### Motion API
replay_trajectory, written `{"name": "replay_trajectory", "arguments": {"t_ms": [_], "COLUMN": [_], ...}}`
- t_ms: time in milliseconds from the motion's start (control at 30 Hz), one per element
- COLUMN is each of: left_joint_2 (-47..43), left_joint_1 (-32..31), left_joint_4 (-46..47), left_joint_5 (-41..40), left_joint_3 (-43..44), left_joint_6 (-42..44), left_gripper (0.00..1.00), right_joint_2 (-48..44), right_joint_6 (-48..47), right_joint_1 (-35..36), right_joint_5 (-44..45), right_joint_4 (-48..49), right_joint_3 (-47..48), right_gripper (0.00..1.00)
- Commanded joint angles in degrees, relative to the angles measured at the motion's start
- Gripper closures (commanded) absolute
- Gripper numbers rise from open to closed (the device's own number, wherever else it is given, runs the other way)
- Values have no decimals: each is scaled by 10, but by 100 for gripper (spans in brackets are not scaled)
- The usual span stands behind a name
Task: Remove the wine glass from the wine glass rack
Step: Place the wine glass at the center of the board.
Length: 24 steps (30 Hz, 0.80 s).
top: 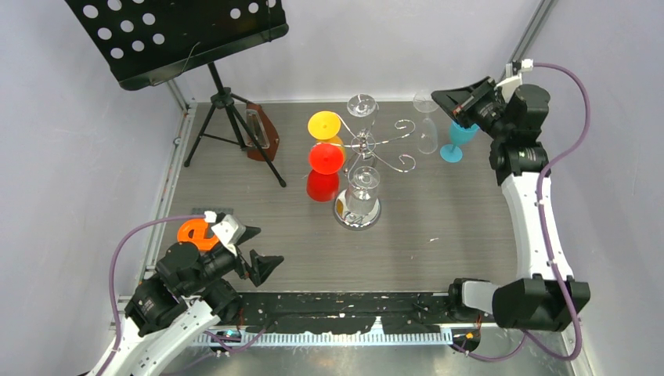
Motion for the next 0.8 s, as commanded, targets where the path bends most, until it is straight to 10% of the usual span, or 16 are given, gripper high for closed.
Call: {"name": "replay_trajectory", "arguments": {"t_ms": [0,767], "left_joint_2": [16,145], "left_joint_1": [0,0], "left_joint_4": [18,21], "left_joint_5": [6,5], "left_joint_3": [-3,85], "left_joint_6": [-3,-21], "left_gripper": [1,1], "right_joint_2": [-71,-327], "right_joint_6": [-24,-118], "right_joint_1": [-6,-2], "right_joint_5": [-13,-98], "right_joint_4": [6,-125], "right_joint_3": [-40,-181], "right_gripper": [94,94]}}
